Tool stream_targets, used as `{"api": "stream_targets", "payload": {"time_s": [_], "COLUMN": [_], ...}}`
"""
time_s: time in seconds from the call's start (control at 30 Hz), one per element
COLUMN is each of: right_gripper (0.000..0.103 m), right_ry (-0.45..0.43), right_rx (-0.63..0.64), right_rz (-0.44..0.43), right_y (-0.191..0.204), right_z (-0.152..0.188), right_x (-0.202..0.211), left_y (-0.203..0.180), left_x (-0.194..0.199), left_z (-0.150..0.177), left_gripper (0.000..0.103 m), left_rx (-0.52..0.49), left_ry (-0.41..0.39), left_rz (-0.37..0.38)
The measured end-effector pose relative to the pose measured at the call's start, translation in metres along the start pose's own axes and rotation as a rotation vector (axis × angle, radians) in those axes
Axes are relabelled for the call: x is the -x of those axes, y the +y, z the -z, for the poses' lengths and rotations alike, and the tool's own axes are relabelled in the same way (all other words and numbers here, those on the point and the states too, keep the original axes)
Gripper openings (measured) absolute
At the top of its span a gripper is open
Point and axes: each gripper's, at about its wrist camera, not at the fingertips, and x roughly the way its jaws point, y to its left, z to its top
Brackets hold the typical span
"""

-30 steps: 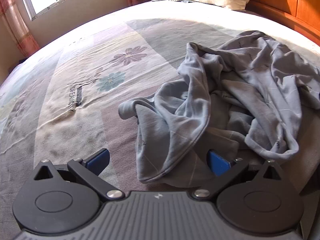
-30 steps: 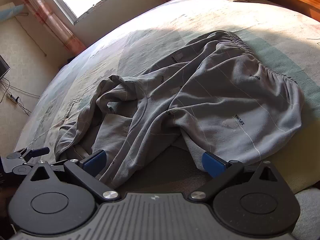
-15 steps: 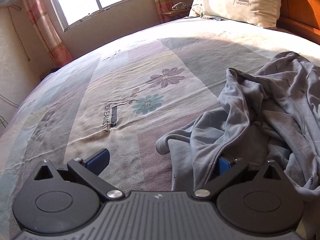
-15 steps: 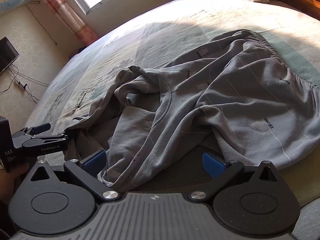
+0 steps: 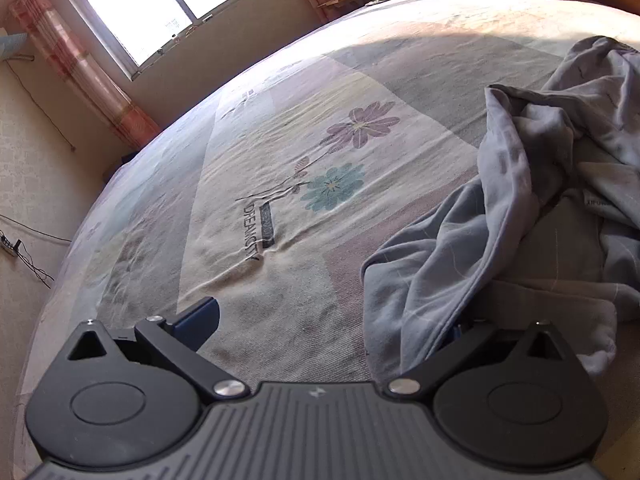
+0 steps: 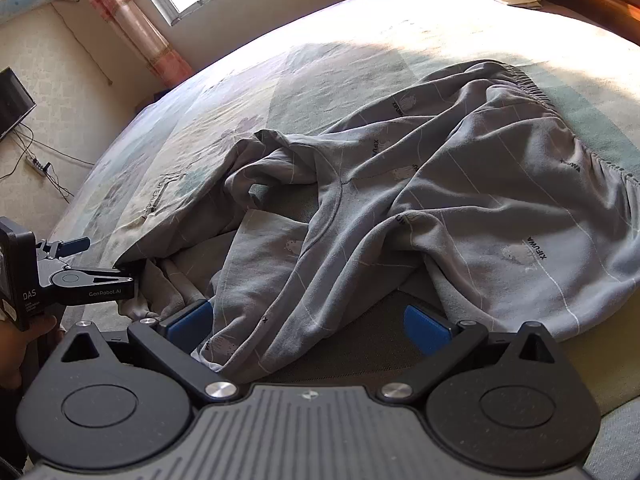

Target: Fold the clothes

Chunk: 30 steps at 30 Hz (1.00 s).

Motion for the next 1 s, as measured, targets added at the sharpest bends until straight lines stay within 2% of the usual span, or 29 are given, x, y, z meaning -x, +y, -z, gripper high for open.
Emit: {"api": "stream_targets", "payload": {"time_s": [0.3, 0.63, 0.83, 1.0], "right_gripper": [0.103, 0.103, 0.103, 0.103], "right_ry": [0.003, 0.011, 0.024, 0.018], "right_rx": [0.024, 0.014, 0.019, 0.039], "right_rz": [-0.011, 0.008, 0.004, -0.012], "right_y": [0.007, 0.004, 0.004, 0.008], "right_z": [-0.002, -0.003, -0.003, -0.008], "right_x": [-0.002, -0.007, -0.013, -0.014], "left_y": [0.045, 0.075, 0.09, 0.095], "left_x": [-0.022, -0.037, -0.03, -0.008], "left_z": [-0.024, -0.036, -0.05, -0.052], "left_gripper": [0.103, 0.103, 0.103, 0.103], "left_rx": [-0.013, -0.022, -0.008, 0.015], "left_ry": [-0.013, -0.03, -0.09, -0.154], "left_rz": [-0.124, -0.204, -0.238, -0.243]}}
